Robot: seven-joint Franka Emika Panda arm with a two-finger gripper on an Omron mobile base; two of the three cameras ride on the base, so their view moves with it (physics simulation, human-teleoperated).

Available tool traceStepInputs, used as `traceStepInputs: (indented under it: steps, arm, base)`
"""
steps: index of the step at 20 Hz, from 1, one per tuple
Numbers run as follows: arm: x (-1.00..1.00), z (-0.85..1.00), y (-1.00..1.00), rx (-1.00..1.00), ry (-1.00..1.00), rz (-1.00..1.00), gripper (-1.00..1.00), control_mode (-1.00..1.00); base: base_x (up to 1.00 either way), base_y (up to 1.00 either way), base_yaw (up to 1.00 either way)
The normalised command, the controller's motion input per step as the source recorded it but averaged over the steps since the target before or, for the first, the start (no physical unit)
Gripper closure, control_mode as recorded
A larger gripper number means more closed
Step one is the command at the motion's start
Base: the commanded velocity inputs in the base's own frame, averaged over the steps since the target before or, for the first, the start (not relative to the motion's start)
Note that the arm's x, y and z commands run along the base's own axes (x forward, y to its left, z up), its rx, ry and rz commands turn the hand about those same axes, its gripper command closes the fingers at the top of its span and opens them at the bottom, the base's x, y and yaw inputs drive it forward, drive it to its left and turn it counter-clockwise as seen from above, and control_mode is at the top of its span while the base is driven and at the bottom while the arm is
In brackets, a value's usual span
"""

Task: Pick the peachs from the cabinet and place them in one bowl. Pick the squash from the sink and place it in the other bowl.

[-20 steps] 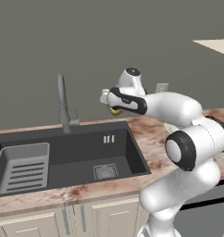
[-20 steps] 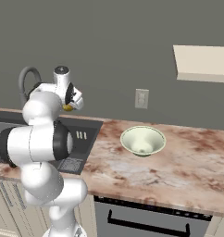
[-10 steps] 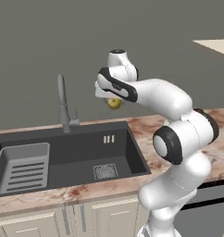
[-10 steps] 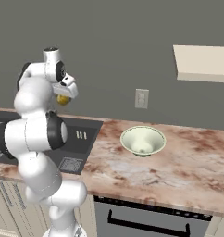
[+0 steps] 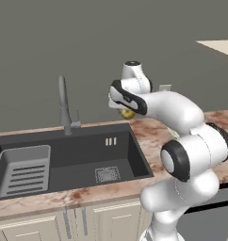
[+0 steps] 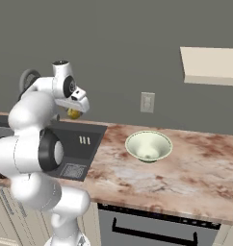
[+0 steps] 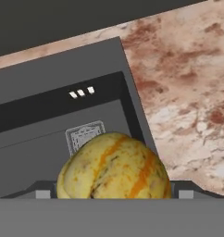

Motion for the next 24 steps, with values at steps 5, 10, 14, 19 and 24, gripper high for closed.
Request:
traceStepInputs:
  steps: [5,10,14,19,24]
  arm:
    - [0.01,-0.01,-0.99,0.00,0.00,0.00,1.00,-1.00]
    - [0.26,0.00,-1.00,0.00,0.03,0.00,1.00,-1.00]
    - [0.27,-0.06,-1.00,0.00,0.04,0.00,1.00,-1.00]
    - [0.32,-0.04,-0.94,0.00,0.01,0.00,1.00,-1.00]
    - [0.04,-0.11,-0.68,0.00,0.01,0.00,1.00,-1.00]
  base:
    - [0.00,0.00,0.00]
    - [0.00,0.00,0.00]
    - [0.00,0.00,0.00]
    - [0.00,0.00,0.00]
    - [0.00,0.00,0.00]
